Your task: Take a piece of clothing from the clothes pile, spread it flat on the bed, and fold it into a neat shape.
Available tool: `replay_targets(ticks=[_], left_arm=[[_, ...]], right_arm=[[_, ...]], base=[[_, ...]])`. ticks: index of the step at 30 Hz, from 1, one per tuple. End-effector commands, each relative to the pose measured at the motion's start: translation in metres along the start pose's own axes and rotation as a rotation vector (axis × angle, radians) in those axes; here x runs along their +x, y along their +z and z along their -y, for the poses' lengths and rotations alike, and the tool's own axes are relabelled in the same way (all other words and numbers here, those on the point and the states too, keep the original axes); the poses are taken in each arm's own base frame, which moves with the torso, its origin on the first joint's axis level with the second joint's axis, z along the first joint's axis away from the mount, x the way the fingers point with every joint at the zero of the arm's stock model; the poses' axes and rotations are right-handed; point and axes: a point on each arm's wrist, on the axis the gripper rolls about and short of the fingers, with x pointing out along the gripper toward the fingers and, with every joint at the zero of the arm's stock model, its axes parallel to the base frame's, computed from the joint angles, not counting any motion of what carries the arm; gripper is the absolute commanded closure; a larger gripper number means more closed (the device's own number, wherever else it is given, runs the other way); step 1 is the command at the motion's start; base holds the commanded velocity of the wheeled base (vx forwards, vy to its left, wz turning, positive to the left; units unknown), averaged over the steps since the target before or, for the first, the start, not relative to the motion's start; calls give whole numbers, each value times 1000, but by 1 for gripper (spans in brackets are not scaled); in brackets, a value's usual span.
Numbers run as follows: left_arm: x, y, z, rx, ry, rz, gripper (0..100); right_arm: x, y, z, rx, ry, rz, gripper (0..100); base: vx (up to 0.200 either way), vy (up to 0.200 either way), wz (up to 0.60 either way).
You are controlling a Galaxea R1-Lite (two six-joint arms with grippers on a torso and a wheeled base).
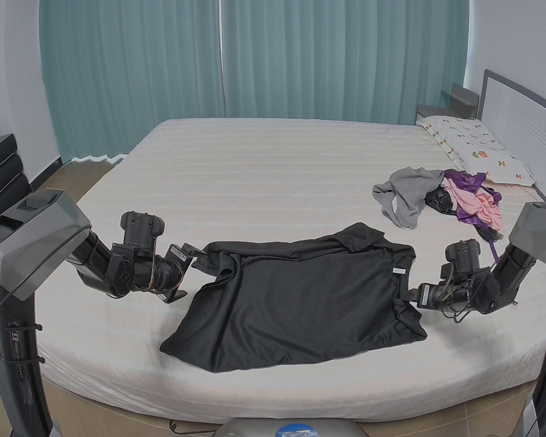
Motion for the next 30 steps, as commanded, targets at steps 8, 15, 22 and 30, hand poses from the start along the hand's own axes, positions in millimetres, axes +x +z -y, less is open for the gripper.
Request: replay_targets(ticks=[8, 15, 22, 30], left_arm=[[0, 0, 0, 0, -1, 1, 0], [0, 0, 0, 0, -1, 1, 0], [0, 0, 0, 0, -1, 1, 0], [0, 0, 0, 0, -2, 1, 0]], right_arm=[[-60, 12, 67, 126, 26, 47, 0], [-70, 16, 62, 130, 121, 58, 0], [-46, 16, 26, 107, 196, 16, 0], [3, 15, -20, 98, 207, -7, 0]], base=[[0, 0, 0], [0, 0, 0], [0, 0, 0], [0, 0, 0]])
